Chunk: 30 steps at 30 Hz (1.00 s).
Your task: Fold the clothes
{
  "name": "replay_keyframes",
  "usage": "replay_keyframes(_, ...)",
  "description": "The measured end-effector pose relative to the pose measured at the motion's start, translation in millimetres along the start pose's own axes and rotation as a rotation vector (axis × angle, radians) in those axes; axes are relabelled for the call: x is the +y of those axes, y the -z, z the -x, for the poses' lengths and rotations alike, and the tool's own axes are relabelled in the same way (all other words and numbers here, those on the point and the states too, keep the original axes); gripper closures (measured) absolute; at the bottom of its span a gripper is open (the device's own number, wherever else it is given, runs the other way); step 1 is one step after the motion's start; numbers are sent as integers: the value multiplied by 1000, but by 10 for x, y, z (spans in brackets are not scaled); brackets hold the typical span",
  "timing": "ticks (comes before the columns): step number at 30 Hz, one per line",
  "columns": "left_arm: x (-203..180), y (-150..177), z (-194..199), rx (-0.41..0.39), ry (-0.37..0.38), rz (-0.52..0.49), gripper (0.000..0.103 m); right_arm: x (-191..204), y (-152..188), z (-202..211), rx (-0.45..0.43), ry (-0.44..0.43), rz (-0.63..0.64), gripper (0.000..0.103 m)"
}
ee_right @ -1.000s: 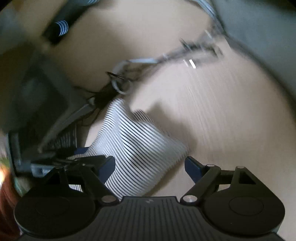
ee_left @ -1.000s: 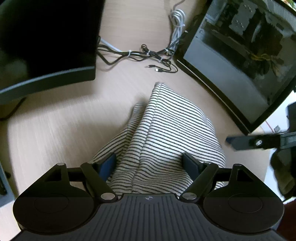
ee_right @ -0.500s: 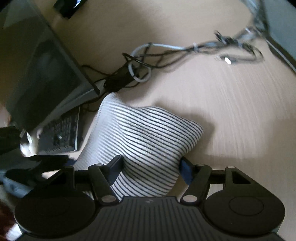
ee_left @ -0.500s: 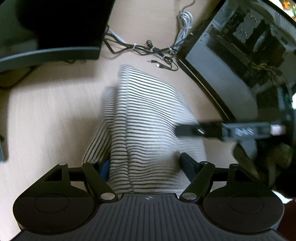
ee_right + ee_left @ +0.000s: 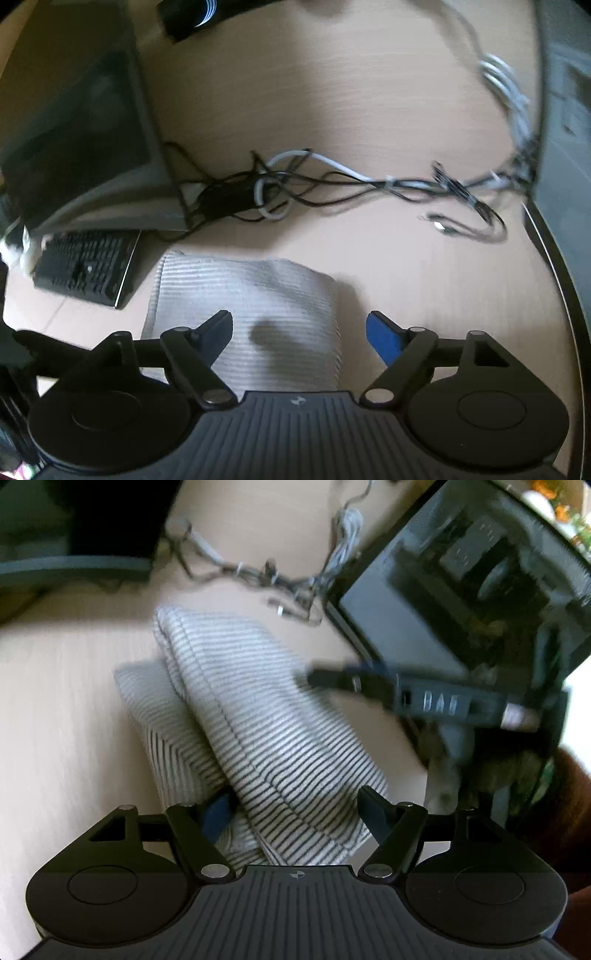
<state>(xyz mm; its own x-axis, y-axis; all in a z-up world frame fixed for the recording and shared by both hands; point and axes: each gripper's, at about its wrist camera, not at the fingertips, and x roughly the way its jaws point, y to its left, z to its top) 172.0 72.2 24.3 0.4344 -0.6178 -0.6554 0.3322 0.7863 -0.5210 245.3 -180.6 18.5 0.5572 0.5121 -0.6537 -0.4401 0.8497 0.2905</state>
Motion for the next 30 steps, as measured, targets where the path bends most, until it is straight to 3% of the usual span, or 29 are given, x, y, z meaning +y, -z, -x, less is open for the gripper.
replay_keyframes(4, 75, -125, 213, -82, -92, 1, 16, -114, 255, 70, 39, -32, -115, 20)
replay_keyframes(10, 352, -68, -138, 30, -207, 67, 15, -85, 524, 61, 72, -92, -220, 16)
replay_keyframes(14, 441, 0, -248, 53, -185, 98, 14, -119, 590, 26, 94, -133, -280, 15)
replay_keyframes(18, 434, 19, -289, 62, -128, 106, 20, -128, 612, 0, 103, -165, -298, 13)
replay_keyframes(23, 441, 93, -317, 64, -79, 155, 21, -82, 558, -1, 124, -181, -249, 9)
replay_keyframes(30, 343, 83, -460, 70, -37, 180, 22, -31, 342, 88, 86, -116, -72, 25)
